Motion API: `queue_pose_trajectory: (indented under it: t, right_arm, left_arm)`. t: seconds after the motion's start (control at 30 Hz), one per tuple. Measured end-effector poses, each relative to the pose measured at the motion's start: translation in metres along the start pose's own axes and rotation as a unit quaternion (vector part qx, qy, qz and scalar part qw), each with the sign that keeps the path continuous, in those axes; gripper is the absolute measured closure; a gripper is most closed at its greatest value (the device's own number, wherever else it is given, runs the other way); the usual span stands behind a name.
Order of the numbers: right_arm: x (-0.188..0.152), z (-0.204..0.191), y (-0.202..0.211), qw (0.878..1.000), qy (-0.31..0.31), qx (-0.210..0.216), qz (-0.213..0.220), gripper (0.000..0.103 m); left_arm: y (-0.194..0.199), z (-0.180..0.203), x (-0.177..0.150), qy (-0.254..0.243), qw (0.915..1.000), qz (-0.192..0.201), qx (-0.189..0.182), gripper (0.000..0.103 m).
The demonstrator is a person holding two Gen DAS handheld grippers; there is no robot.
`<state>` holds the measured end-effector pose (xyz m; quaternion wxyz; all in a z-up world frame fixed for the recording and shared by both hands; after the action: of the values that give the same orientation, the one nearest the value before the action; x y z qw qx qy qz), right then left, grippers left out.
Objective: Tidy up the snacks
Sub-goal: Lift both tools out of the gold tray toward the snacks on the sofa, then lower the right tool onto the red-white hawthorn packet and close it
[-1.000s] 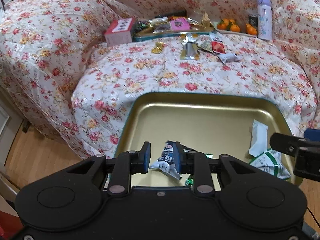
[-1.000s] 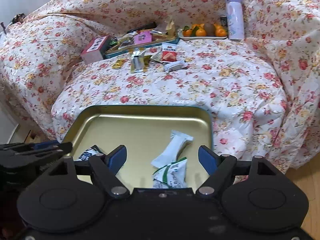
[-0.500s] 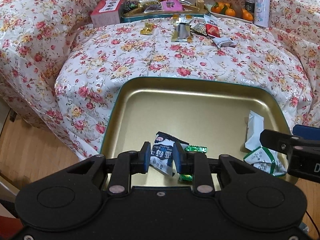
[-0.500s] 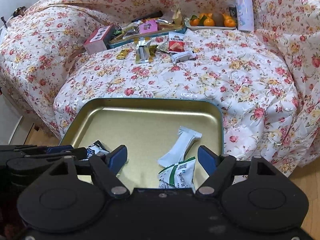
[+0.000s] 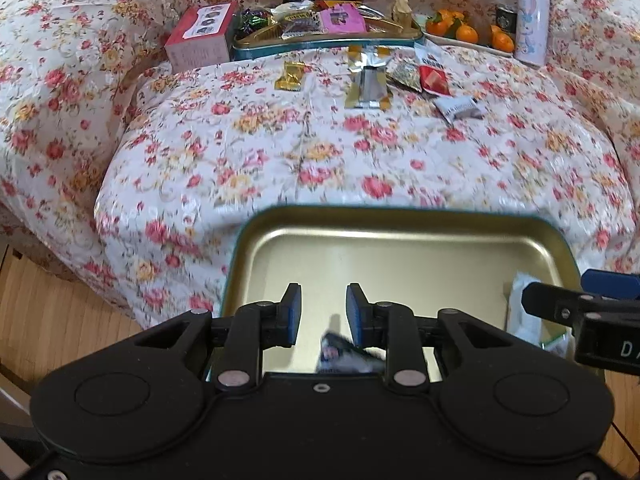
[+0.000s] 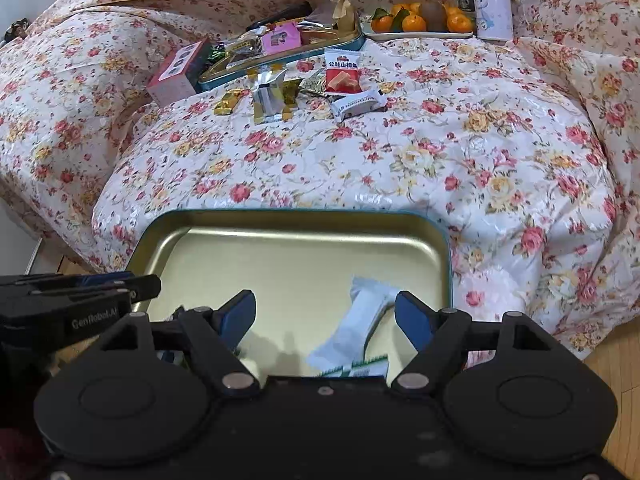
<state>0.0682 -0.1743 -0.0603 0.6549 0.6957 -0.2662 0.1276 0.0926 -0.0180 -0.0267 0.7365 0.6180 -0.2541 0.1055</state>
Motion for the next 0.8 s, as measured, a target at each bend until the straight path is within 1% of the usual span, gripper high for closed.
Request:
queue_pose_trajectory:
  t: [0.23,0.43,0.6,0.8]
  right_arm:
    - [0.032,-0.001,-0.017,1.0,-0.006,0.0,-0.002,0.023]
    - [0.057,-0.006,-0.034,1.0,0.004,-0.007,0.001,0.023]
    - [0.08,-0.011,-0.046,1.0,0.013,-0.011,0.017,0.023]
    - [0.108,-0.017,-0.065,0.999,0.022,-0.02,0.03,0.027]
  left_arm:
    - [-0.019,-0.014,0.033,0.009,0.9999,0.0,0.008,0.067]
    - [-0.041,-0.032,0.063,0.019,0.9996,0.003,0.021,0.067]
    - [-0.059,-0.047,0.087,0.024,0.9993,0.008,0.028,0.067]
    - [-0.084,-0.062,0.11,0.031,0.9989,0.007,0.034,0.067]
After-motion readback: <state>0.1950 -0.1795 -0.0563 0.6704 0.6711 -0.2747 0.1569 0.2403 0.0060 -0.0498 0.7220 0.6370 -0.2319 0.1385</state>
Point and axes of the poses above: each gripper's, at about its wrist camera, not at the fingertips, and y roughly against the way its jaws point, z to its right, x to its top, the point moved 1 cm from there along -y, roughly the way its jaws point, and after that the axes turned 10 degrees about -x, right-handed, at the moved point
